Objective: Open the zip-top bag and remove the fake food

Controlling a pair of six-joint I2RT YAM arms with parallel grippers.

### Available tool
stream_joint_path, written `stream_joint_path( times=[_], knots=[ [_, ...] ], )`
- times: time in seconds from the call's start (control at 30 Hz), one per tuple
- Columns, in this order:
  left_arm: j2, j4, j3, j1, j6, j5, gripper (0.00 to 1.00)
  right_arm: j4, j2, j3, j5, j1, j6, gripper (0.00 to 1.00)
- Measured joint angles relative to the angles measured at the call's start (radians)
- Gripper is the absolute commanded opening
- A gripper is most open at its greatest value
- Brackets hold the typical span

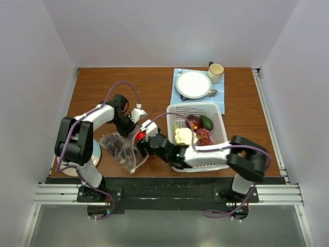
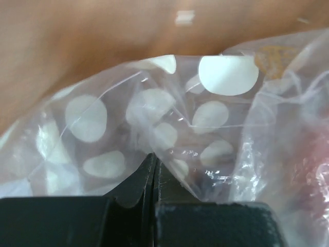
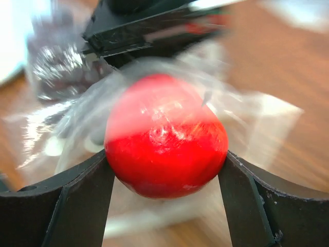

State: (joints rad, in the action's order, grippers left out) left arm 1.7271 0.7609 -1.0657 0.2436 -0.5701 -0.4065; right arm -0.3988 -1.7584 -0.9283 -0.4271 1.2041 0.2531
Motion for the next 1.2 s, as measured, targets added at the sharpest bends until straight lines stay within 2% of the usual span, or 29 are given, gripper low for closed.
stream_joint_path(
  times=[0.2, 0.23, 0.27, 0.37, 0.4, 0.43, 0.47, 0.53, 0.57, 0.67, 0.7, 0.73, 0.77, 0.83, 0.9, 1.0, 1.1, 1.2],
  knots=[
    [0.035, -0.032, -0.032, -0.091, 0.063, 0.051, 0.00, 0.057, 0.377, 0.129, -0.054, -0.011, 0.020, 0.09],
    [0.035, -0.039, -0.033, -0.092, 0.077, 0.061, 0.00, 0.080, 0.430, 0.141, -0.076, -0.011, 0.023, 0.14],
    [0.035, -0.041, -0.036, -0.092, 0.088, 0.068, 0.00, 0.104, 0.480, 0.152, -0.104, -0.011, 0.024, 0.34],
    [0.034, -0.027, -0.064, -0.090, 0.119, 0.071, 0.00, 0.159, 0.588, 0.179, -0.194, -0.018, 0.011, 0.39],
    [0.034, -0.015, -0.087, -0.090, 0.131, 0.066, 0.00, 0.177, 0.609, 0.183, -0.224, -0.028, 0.005, 0.43],
    [0.030, 0.001, -0.121, -0.090, 0.143, 0.060, 0.02, 0.198, 0.618, 0.185, -0.252, -0.042, -0.003, 0.54],
    [0.022, 0.016, -0.150, -0.090, 0.149, 0.052, 0.22, 0.216, 0.618, 0.185, -0.277, -0.059, -0.009, 0.74],
    [-0.003, 0.057, -0.235, -0.090, 0.162, 0.035, 0.42, 0.257, 0.601, 0.185, -0.323, -0.093, -0.019, 0.91],
    [-0.032, 0.079, -0.290, -0.090, 0.172, 0.028, 0.56, 0.283, 0.585, 0.185, -0.346, -0.112, -0.024, 0.98],
    [-0.144, 0.093, -0.361, -0.095, 0.163, 0.028, 0.74, 0.337, 0.549, 0.185, -0.394, -0.132, -0.037, 0.99],
    [-0.197, 0.095, -0.361, -0.103, 0.158, 0.030, 0.77, 0.354, 0.540, 0.185, -0.399, -0.132, -0.039, 0.99],
    [-0.249, 0.100, -0.353, -0.116, 0.151, 0.034, 0.81, 0.366, 0.538, 0.185, -0.401, -0.131, -0.042, 0.99],
    [-0.301, 0.094, -0.331, -0.142, 0.139, 0.035, 0.90, 0.374, 0.538, 0.185, -0.401, -0.131, -0.044, 0.99],
    [-0.375, 0.091, -0.259, -0.227, 0.108, 0.024, 0.98, 0.384, 0.544, 0.182, -0.389, -0.131, -0.049, 0.99],
    [-0.396, 0.105, -0.183, -0.341, 0.077, 0.017, 1.00, 0.384, 0.553, 0.177, -0.367, -0.128, -0.054, 0.99],
    [-0.311, 0.109, -0.085, -0.443, 0.049, 0.008, 1.00, 0.380, 0.555, 0.154, -0.340, -0.106, -0.067, 0.99],
    [-0.239, 0.105, 0.011, -0.459, 0.037, 0.009, 1.00, 0.366, 0.542, 0.126, -0.332, -0.055, -0.082, 0.99],
    [-0.231, 0.087, 0.074, -0.459, 0.035, 0.018, 1.00, 0.331, 0.499, 0.098, -0.317, -0.003, -0.089, 0.99]
  ],
)
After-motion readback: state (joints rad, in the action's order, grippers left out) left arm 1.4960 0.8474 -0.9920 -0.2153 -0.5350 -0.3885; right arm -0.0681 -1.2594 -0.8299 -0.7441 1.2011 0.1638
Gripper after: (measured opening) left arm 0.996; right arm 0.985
